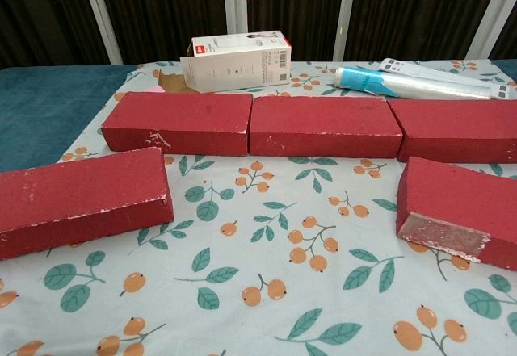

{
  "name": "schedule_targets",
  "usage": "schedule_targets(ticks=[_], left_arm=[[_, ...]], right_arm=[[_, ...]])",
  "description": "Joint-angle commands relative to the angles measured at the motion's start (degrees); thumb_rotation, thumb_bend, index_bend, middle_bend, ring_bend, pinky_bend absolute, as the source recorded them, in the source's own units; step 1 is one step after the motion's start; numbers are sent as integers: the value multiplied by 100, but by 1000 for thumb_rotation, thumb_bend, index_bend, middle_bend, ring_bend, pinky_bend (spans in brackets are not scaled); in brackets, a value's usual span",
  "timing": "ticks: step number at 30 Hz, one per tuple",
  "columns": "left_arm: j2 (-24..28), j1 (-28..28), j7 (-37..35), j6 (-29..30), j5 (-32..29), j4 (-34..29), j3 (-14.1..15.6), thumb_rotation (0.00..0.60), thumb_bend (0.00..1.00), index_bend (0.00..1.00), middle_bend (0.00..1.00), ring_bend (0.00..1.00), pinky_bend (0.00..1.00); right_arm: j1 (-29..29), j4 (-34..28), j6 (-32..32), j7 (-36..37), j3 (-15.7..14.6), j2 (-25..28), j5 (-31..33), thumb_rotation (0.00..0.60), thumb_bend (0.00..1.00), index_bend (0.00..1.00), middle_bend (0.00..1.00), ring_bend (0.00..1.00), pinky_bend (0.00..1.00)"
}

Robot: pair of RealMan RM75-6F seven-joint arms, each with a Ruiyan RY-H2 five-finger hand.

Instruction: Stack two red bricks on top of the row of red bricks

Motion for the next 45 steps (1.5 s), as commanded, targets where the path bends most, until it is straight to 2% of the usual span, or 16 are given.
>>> schedule_targets(ticks=[1,8,20,25,28,35,45], left_arm=[[-8,1,25,4,35,-3,19,600,0,27,0,0,128],[-26,28,-45,102,127,15,15,600,0,26,0,0,128],[-60,135,-151,338,131,29,-36,600,0,24,0,0,128],[-42,117,-222,308,77,41,-77,600,0,23,0,0,128],[-64,110,-304,339,144,89,-93,600,0,23,0,0,128],[-103,107,-346,342,133,137,-112,600,0,23,0,0,128],[-121,85,-294,301,121,153,-117,600,0,23,0,0,126]], right_arm=[[4,-5,-5,5,0,0,-3,600,32,0,0,0,0],[9,-73,-65,15,-39,-3,-1,600,33,0,0,0,0],[17,-531,-366,333,-170,171,118,600,33,0,0,0,0],[62,-888,-565,115,-221,213,285,600,32,0,0,0,0],[153,-1162,-708,-252,-181,179,490,600,33,0,0,0,0],[595,-1830,-1249,-1289,115,-103,1769,600,32,0,0,0,0],[1376,-2265,-1003,-2842,707,-920,3689,600,29,0,0,0,0]])
